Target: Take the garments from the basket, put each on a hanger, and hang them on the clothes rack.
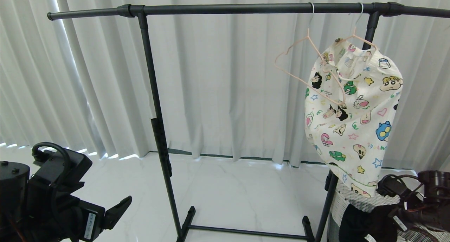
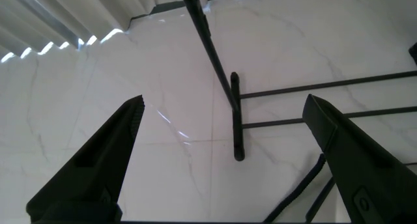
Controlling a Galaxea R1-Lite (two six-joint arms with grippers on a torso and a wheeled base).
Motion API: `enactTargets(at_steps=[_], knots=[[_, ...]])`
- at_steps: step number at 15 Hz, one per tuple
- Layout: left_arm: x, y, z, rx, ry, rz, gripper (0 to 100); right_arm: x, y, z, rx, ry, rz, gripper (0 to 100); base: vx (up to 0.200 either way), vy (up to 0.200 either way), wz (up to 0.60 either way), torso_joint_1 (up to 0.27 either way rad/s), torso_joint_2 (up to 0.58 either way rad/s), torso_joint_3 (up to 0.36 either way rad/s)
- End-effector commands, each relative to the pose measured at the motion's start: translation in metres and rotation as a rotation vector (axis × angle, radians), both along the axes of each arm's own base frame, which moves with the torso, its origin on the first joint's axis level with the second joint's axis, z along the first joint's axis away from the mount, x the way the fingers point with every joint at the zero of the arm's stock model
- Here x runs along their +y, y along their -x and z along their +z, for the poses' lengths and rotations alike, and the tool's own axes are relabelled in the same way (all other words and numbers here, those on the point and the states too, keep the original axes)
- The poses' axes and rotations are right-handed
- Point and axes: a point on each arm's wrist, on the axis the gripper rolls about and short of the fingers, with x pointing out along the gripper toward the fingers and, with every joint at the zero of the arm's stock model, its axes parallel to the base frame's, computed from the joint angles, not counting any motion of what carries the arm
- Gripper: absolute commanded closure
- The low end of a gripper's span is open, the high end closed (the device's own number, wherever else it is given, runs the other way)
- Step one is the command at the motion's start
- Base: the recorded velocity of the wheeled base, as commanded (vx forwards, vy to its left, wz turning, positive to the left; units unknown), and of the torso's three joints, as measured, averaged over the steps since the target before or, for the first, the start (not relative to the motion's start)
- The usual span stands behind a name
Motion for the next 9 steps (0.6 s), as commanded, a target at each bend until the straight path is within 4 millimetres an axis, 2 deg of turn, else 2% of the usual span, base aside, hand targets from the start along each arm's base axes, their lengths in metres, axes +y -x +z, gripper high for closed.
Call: enactTargets(at_steps=[1,4,6,9], knots=[[0.0,0.0,0.0,-0.001,0.0,0.002,0,-0.001,0.008,0.009,-0.019,0.0,-0.014,100,0.0,0.0,0.0,0.0,0.0,0.0],[0.001,0.001,-0.004,0.015,-0.005,0.002,0,0.004,0.033,0.024,-0.042,-0.059,-0.075,100,0.0,0.0,0.0,0.0,0.0,0.0],[0.002,0.003,-0.008,0.028,-0.011,0.005,0,0.008,0.042,0.038,-0.097,-0.09,-0.081,100,0.0,0.0,0.0,0.0,0.0,0.0],[0.002,0.004,-0.009,0.032,-0.013,0.008,0,0.013,0.049,0.069,-0.235,-0.115,-0.068,100,0.0,0.0,0.0,0.0,0.0,0.0]])
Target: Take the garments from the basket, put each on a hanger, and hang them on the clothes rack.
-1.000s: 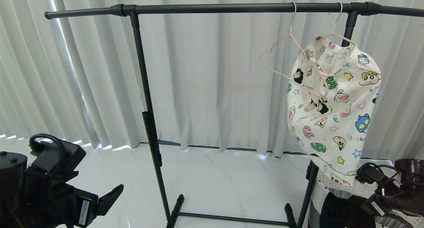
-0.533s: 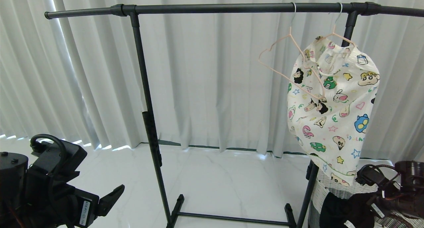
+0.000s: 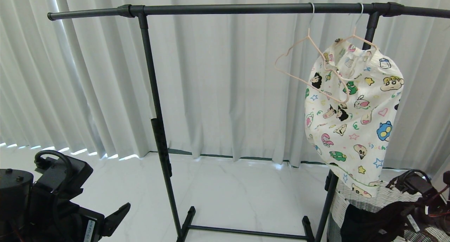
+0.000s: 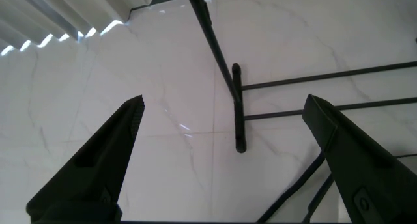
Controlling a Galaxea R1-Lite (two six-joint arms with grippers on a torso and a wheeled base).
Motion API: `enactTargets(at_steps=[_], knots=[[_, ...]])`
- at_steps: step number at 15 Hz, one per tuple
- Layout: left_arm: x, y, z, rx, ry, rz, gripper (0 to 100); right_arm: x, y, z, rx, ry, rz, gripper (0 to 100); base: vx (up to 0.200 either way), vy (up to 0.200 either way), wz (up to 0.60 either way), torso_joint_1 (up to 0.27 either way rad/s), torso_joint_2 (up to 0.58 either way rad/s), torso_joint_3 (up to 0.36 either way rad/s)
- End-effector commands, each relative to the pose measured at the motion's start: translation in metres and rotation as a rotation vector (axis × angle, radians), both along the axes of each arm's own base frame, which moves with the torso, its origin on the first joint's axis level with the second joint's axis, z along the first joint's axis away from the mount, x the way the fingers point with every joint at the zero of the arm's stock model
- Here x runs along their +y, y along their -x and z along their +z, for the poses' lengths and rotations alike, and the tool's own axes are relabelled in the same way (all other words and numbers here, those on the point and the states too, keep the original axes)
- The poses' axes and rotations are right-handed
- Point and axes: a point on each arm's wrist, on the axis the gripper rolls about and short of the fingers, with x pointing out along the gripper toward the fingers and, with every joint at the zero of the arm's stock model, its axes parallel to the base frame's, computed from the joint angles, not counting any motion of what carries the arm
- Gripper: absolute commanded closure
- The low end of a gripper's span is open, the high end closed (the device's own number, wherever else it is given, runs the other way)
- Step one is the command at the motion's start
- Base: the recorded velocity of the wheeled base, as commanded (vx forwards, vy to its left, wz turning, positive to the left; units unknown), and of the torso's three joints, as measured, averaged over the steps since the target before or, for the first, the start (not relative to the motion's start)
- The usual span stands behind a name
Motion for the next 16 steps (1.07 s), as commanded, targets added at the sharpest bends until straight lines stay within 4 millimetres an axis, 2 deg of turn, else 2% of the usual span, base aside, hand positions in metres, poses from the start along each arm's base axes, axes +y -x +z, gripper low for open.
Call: enactTargets(at_steps=[1,4,7,10,13,16], knots=[[0.0,0.0,0.0,0.0,0.0,0.0,0,0.007,0.008,0.031,-0.133,0.004,0.007,100,0.0,0.0,0.0,0.0,0.0,0.0],[0.0,0.001,0.001,-0.004,0.002,0.0,0,0.019,0.013,0.053,-0.185,-0.024,0.035,100,0.0,0.0,0.0,0.0,0.0,0.0],[0.0,0.001,0.001,-0.01,0.004,-0.003,0,0.037,0.019,0.097,-0.183,-0.057,0.099,100,-0.2,0.0,0.0,0.006,0.0,-0.001],[-0.003,-0.001,0.005,-0.048,0.015,-0.024,0,0.057,0.041,0.136,-0.169,-0.096,0.177,100,-0.2,0.0,0.0,0.001,0.0,0.002],[-0.006,-0.003,0.01,-0.101,0.032,-0.036,0,0.077,0.06,0.163,-0.163,-0.141,0.278,100,-0.2,0.0,0.0,0.002,0.0,0.002],[-0.008,-0.002,0.01,-0.104,0.033,-0.052,0,0.098,0.055,0.184,-0.19,-0.175,0.38,100,-0.2,0.0,0.0,-0.001,0.0,0.002]])
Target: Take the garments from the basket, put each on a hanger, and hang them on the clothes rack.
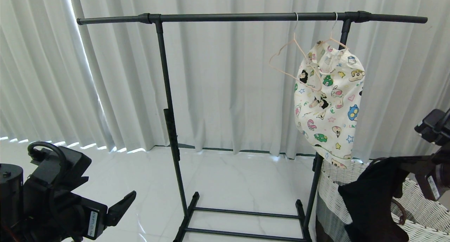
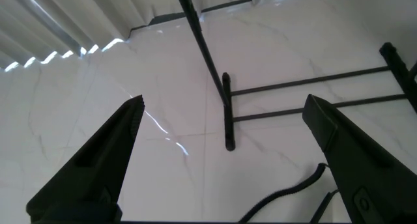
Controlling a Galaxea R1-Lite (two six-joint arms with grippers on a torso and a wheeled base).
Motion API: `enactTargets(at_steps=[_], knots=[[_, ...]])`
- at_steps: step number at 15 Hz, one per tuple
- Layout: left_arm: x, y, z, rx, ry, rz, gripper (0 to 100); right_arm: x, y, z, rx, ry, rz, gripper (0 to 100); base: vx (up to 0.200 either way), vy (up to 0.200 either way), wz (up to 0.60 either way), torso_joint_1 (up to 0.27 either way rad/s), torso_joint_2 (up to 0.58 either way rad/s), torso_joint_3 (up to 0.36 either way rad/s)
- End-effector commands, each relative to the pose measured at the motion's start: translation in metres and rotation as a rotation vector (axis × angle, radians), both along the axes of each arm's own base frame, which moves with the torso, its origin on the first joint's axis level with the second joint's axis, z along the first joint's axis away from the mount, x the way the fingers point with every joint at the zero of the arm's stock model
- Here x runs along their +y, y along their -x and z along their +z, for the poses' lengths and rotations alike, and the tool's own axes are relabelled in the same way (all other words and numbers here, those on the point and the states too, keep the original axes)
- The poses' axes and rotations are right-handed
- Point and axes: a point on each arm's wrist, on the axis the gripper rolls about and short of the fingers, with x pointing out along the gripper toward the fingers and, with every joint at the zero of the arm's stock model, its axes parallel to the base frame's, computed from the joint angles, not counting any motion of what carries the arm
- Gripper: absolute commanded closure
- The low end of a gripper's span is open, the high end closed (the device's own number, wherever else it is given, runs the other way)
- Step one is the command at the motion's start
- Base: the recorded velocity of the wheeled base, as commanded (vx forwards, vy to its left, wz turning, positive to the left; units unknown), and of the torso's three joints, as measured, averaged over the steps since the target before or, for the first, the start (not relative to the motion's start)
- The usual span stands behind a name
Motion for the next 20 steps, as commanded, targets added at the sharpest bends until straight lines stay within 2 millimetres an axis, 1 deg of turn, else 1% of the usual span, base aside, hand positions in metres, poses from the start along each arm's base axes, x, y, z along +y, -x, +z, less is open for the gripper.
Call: enactTargets(at_steps=[1,2,5,7,8,10,11,13,15,17,18,19,20], knots=[[-0.005,0.002,0.0,0.0,0.0,-0.037,0,0.02,-0.002,0.019,-0.041,-0.03,0.097,100,0.0,0.0,0.0,0.0,0.0,0.0],[-0.009,0.003,0.001,-0.005,0.004,-0.07,0,0.029,-0.007,0.021,-0.034,-0.039,0.131,100,0.0,0.0,0.0,0.0,0.0,0.0],[-0.03,0.002,0.016,-0.063,0.095,-0.238,0,0.067,-0.03,0.028,-0.018,-0.051,0.252,100,0.0,0.0,0.0,0.0,0.0,0.0],[-0.045,0.002,0.028,-0.071,0.177,-0.378,0,0.104,-0.042,0.034,0.003,-0.101,0.334,100,0.0,0.0,0.0,0.0,0.0,0.0],[-0.051,0.004,0.03,-0.068,0.184,-0.434,0,0.122,-0.045,0.037,0.014,-0.128,0.37,100,0.0,0.0,0.0,0.0,0.0,0.0],[-0.063,0.011,0.025,-0.035,0.18,-0.528,0,0.154,-0.054,0.039,0.018,-0.142,0.432,100,0.0,0.0,0.0,0.0,0.0,0.0],[-0.07,0.015,0.027,-0.022,0.201,-0.605,0,0.168,-0.056,0.042,0.013,-0.148,0.464,100,0.0,0.0,0.0,0.0,0.0,0.0],[-0.079,0.013,0.033,0.009,0.258,-0.752,0,0.192,-0.048,0.046,0.023,-0.185,0.52,100,0.0,0.0,0.0,0.0,0.0,0.0],[-0.089,0.003,0.028,0.061,0.265,-0.757,0,0.203,-0.039,0.047,0.031,-0.195,0.562,100,0.0,0.0,0.0,0.0,0.0,0.0],[-0.107,-0.012,0.032,0.116,0.335,-0.722,0,0.21,-0.03,0.046,0.045,-0.202,0.591,100,0.0,0.0,0.0,0.0,0.0,0.0],[-0.12,-0.022,0.029,0.159,0.361,-0.701,0,0.213,-0.027,0.046,0.051,-0.208,0.601,100,0.0,0.0,0.0,0.0,0.0,0.0],[-0.125,-0.027,0.027,0.18,0.373,-0.686,0,0.215,-0.026,0.045,0.054,-0.208,0.604,100,0.0,0.0,0.0,0.0,0.0,0.0],[-0.136,-0.038,0.024,0.214,0.397,-0.659,0,0.217,-0.024,0.045,0.056,-0.207,0.615,100,0.0,0.0,0.0,0.0,0.0,0.0]])
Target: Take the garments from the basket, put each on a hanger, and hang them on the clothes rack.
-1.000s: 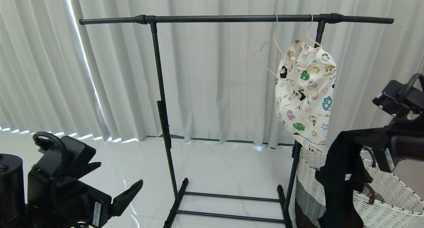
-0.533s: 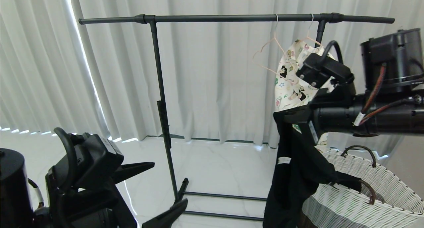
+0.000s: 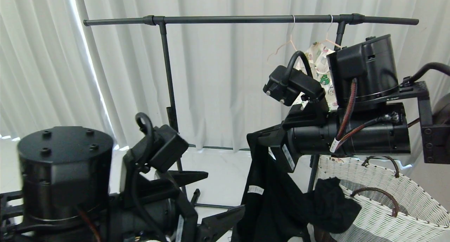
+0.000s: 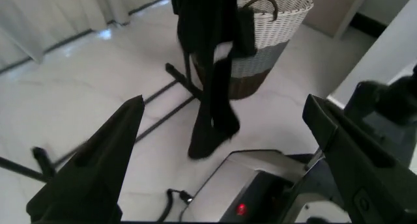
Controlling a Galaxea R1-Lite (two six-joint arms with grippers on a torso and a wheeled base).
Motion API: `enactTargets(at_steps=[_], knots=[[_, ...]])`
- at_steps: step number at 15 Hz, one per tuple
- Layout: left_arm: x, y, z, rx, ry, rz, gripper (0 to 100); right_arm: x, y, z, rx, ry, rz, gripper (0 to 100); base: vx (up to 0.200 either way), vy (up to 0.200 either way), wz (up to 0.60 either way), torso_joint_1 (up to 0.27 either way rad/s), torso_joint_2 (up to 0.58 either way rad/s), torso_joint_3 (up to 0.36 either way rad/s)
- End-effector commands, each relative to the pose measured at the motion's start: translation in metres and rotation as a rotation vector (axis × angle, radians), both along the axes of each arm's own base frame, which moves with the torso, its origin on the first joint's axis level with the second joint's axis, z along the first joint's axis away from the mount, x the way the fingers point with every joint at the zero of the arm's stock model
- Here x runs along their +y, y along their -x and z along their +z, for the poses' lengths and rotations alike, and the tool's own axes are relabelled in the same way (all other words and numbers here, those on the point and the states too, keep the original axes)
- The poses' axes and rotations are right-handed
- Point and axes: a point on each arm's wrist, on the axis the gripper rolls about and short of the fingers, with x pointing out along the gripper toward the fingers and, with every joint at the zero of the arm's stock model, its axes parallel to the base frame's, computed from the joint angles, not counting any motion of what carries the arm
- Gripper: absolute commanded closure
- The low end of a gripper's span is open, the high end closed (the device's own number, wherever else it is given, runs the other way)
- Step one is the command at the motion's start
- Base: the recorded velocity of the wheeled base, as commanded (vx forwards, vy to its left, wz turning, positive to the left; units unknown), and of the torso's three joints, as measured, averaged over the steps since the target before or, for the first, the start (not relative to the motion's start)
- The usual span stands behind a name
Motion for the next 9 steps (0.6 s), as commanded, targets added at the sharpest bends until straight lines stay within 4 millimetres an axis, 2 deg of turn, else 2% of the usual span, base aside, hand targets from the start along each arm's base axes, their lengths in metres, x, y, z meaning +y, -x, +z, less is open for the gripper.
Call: enactTargets(at_steps=[1,3,5,6,9], knots=[[-0.033,-0.031,-0.016,0.112,-0.015,0.036,0,0.005,0.004,-0.002,0.005,0.005,0.021,100,0.0,0.0,0.0,0.0,0.0,0.0],[-0.043,-0.046,-0.036,0.145,-0.079,0.103,0,0.007,0.007,-0.002,0.008,0.001,0.029,100,0.0,0.0,0.0,0.0,0.0,0.0],[-0.04,-0.047,-0.05,0.156,-0.139,0.166,0,0.007,0.007,-0.001,0.01,-0.001,0.028,100,0.0,0.0,0.0,0.0,0.0,0.0],[-0.038,-0.045,-0.05,0.159,-0.141,0.164,0,0.007,0.007,-0.001,0.01,-0.003,0.027,100,0.0,0.0,0.0,0.0,0.0,0.0],[-0.022,-0.024,-0.034,0.146,-0.079,0.1,0,0.008,0.009,-0.001,0.011,-0.004,0.033,100,0.0,0.0,0.0,0.0,0.0,0.0]])
